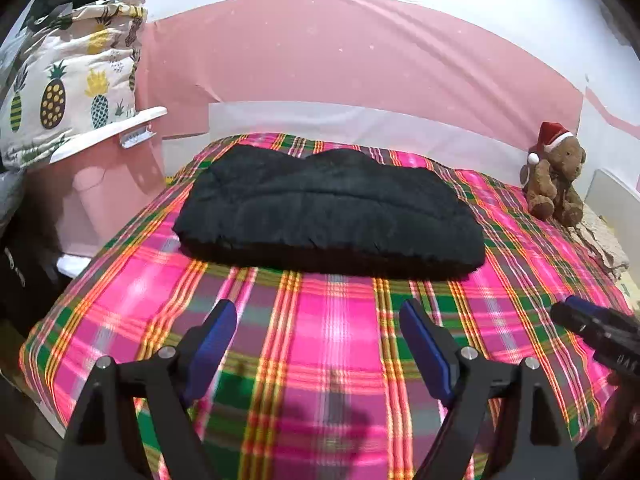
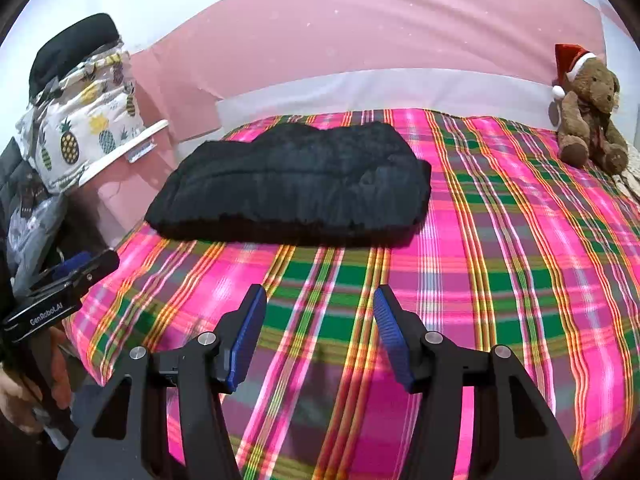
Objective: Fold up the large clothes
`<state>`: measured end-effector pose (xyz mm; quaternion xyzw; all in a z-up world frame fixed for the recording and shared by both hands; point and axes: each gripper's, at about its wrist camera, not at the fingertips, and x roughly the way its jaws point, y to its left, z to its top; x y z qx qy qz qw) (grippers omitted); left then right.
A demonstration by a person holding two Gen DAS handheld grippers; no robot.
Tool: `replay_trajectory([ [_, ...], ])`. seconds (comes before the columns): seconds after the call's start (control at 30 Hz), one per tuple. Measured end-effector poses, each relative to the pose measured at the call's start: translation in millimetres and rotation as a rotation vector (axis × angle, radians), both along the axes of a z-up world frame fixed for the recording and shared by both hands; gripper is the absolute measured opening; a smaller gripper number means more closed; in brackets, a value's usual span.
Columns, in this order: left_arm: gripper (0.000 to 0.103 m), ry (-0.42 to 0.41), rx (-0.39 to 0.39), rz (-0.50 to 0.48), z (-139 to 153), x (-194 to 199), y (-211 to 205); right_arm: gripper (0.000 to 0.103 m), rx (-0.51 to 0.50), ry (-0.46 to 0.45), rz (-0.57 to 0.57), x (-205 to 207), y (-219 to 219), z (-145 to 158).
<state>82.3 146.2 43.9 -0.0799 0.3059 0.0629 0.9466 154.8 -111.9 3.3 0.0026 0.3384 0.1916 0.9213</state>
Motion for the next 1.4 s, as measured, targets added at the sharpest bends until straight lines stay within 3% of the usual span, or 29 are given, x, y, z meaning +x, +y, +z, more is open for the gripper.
replay_trajectory([
  [0.33,0.085,0.028,0.009,-0.014,-10,-23,-15,0.057,-0.065,-0.008,0.013,-33,9,-9],
  [0.6,0.085,0.047,0.018,0.026,-15,-25,-11,0.057,-0.081,-0.015,0.024,-35,18,-10],
  [1.4,0.085,0.058,0.013,0.004,-17,-28,-17,0.057,-0.091,-0.003,0.037,-36,24,-14],
])
